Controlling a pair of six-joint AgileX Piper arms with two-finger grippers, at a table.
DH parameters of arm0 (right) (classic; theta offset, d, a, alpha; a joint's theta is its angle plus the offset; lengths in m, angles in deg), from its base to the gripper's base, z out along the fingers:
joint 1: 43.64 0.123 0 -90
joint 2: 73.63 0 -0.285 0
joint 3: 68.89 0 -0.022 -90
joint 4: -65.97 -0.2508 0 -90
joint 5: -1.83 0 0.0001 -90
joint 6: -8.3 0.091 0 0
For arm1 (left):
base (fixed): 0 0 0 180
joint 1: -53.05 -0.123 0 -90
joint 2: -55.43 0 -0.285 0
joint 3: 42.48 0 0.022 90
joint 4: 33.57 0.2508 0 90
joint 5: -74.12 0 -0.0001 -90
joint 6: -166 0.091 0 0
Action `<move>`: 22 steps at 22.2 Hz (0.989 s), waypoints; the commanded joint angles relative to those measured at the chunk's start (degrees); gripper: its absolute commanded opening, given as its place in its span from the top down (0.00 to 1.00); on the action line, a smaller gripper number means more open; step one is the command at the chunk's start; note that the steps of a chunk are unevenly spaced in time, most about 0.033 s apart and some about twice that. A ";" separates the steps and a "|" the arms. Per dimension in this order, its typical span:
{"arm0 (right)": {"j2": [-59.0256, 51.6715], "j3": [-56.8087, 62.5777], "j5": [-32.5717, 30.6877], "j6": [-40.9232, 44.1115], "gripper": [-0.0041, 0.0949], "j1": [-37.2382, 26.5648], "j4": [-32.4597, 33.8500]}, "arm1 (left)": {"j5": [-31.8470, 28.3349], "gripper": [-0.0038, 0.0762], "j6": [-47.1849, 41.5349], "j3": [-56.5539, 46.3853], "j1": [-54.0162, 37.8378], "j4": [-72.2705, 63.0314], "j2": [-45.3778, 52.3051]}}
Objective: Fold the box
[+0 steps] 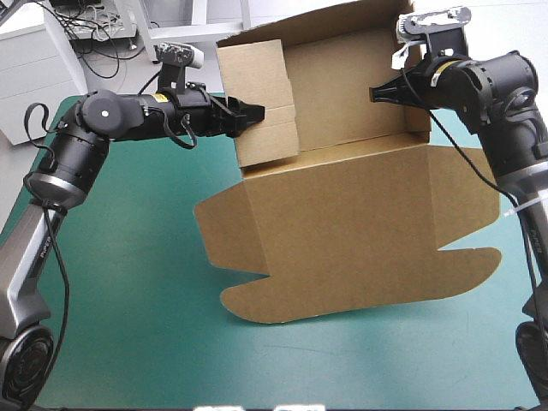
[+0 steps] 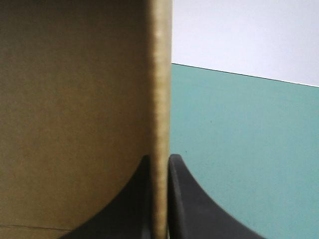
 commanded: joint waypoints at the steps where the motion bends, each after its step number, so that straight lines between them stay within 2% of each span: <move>1: -1.44 -1.81 8.27 3.30 0.98 0.45 -5.15 | -3.26 0.31 -12.00 4.25 2.45 10.12 2.56; 3: -0.99 -1.81 10.00 2.91 0.98 0.45 -8.20 | -3.57 0.31 -16.65 4.52 2.54 14.28 2.56; 7: -0.35 -1.81 9.65 2.91 0.98 0.45 -8.34 | -4.17 0.31 -20.27 4.65 2.54 16.63 2.56; 10: 0.28 -1.81 8.51 2.63 0.98 0.45 -8.20 | -7.58 0.35 -24.54 4.65 2.54 16.61 2.56; 12: 0.50 -1.81 7.66 1.28 0.98 0.45 -8.21 | -8.11 0.40 -25.50 4.65 2.54 16.61 2.56; 17: 2.60 -1.81 6.47 1.17 0.98 0.45 -7.36 | -5.74 0.64 -25.50 4.65 2.54 17.88 2.56; 22: 3.70 -1.81 6.42 1.17 0.98 0.45 -8.37 | -5.38 0.81 -25.37 4.65 2.54 18.63 2.34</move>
